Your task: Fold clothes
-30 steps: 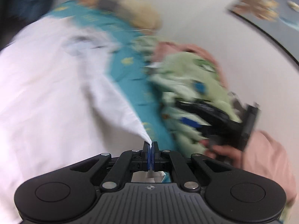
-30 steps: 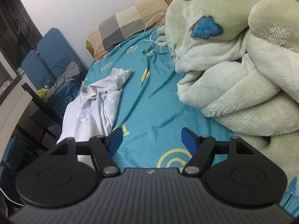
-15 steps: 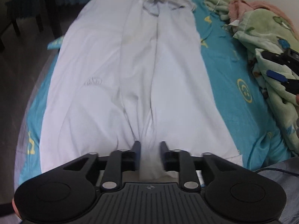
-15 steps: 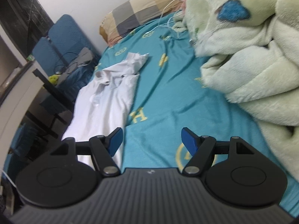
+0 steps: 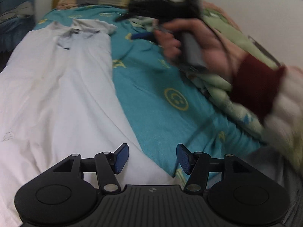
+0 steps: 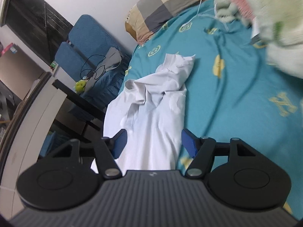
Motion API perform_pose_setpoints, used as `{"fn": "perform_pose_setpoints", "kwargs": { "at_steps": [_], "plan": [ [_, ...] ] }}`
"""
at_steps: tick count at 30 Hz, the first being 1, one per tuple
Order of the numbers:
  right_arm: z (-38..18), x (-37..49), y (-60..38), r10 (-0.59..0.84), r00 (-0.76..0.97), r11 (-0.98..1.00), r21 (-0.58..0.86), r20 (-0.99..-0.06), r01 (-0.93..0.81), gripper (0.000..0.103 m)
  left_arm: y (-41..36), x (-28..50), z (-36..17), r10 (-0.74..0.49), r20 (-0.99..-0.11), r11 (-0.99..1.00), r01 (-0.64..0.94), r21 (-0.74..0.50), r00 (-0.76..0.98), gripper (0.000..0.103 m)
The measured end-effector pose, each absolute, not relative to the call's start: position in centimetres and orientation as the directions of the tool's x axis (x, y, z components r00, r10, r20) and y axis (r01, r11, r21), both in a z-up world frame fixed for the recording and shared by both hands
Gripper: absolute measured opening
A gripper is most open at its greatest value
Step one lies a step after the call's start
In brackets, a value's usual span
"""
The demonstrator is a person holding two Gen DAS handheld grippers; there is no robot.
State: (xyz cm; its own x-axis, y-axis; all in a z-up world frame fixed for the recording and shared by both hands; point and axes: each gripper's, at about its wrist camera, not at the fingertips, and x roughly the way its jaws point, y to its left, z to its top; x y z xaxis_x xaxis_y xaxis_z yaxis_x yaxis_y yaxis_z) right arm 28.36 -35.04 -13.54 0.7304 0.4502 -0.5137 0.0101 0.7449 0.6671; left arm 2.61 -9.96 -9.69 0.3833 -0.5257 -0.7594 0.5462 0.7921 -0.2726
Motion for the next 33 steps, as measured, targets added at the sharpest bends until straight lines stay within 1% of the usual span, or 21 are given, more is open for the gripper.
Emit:
{"fn": "perform_pose_setpoints", "kwargs": {
  "at_steps": [2,6,8,9,12,13,14,15,16,17,18,19,24,26,27,29,33],
  "plan": [
    [-15.4,30.8,-35.3,0.474,0.725,0.722,0.692,-0.500,0.005,0.066,-10.4,2.2,-11.1,-0.528,-0.776,0.770,0.580,-0.267,0.345,0.058],
    [-18.7,35.0,-35.3,0.500,0.697,0.705,0.709,-0.515,0.018,0.066,-11.5,2.0,-13.2,-0.515,-0.814,0.730,0.634,-0.254,0.267,0.058],
    [-20.1,36.7,-35.0,0.522,0.681,0.697,0.717,-0.514,0.008,0.066,-12.0,1.9,-13.9,-0.490,-0.832,0.716,0.665,-0.213,0.260,0.058],
    [-20.6,37.2,-34.9,0.533,0.676,0.689,0.725,-0.508,0.001,0.066,-12.3,1.9,-14.2,-0.475,-0.840,0.709,0.680,-0.189,0.262,0.056],
    [-21.5,38.3,-34.6,0.566,0.682,0.663,0.747,-0.463,-0.043,0.065,-12.7,1.8,-14.6,-0.458,-0.846,0.687,0.713,-0.141,0.274,0.053],
    [-21.6,38.6,-34.5,0.569,0.684,0.660,0.750,-0.456,-0.049,0.060,-12.8,1.7,-14.6,-0.455,-0.845,0.685,0.717,-0.131,0.280,0.050],
    [-21.6,39.0,-34.4,0.569,0.683,0.661,0.749,-0.457,-0.049,0.056,-12.7,1.7,-14.6,-0.455,-0.844,0.684,0.719,-0.125,0.285,0.038],
    [-21.6,39.1,-34.4,0.562,0.684,0.671,0.740,-0.466,-0.047,0.042,-12.7,1.9,-14.6,-0.461,-0.841,0.684,0.717,-0.134,0.283,0.019],
    [-21.6,39.2,-34.3,0.555,0.684,0.680,0.731,-0.474,-0.045,0.021,-12.6,2.0,-14.5,-0.473,-0.838,0.687,0.709,-0.157,0.273,0.009],
    [-21.6,39.3,-34.3,0.548,0.684,0.690,0.722,-0.482,-0.043,0.015,-12.4,2.3,-14.4,-0.484,-0.834,0.691,0.700,-0.181,0.263,0.006],
    [-21.6,39.4,-34.3,0.541,0.685,0.698,0.715,-0.488,-0.042,0.010,-12.2,2.4,-14.3,-0.501,-0.827,0.688,0.696,-0.203,0.254,0.005],
    [-21.5,39.4,-34.6,0.538,0.688,0.700,0.713,-0.488,-0.042,0.007,-12.0,2.5,-13.9,-0.523,-0.816,0.678,0.700,-0.223,0.247,0.005],
    [-19.0,39.2,-36.3,0.498,0.709,0.743,0.667,-0.499,-0.053,0.005,-11.6,2.0,-12.2,-0.657,-0.736,0.604,0.698,-0.385,0.162,0.004],
    [-17.9,39.1,-36.5,0.467,0.712,0.781,0.622,-0.525,-0.054,0.005,-11.6,2.0,-12.2,-0.695,-0.708,0.579,0.680,-0.450,0.123,0.004],
    [-17.8,39.1,-36.6,0.450,0.708,0.797,0.602,-0.544,-0.045,0.005,-11.5,2.0,-12.4,-0.701,-0.704,0.575,0.673,-0.465,0.113,0.004],
    [-17.6,39.1,-36.7,0.418,0.700,0.826,0.563,-0.580,-0.027,0.005,-11.8,1.9,-13.2,-0.684,-0.722,0.586,0.670,-0.455,0.108,0.004],
    [-19.1,39.0,-36.6,0.399,0.679,0.844,0.537,-0.617,-0.008,0.006,-12.0,1.8,-13.8,-0.653,-0.749,0.614,0.656,-0.439,0.110,0.006]
  ]
}}
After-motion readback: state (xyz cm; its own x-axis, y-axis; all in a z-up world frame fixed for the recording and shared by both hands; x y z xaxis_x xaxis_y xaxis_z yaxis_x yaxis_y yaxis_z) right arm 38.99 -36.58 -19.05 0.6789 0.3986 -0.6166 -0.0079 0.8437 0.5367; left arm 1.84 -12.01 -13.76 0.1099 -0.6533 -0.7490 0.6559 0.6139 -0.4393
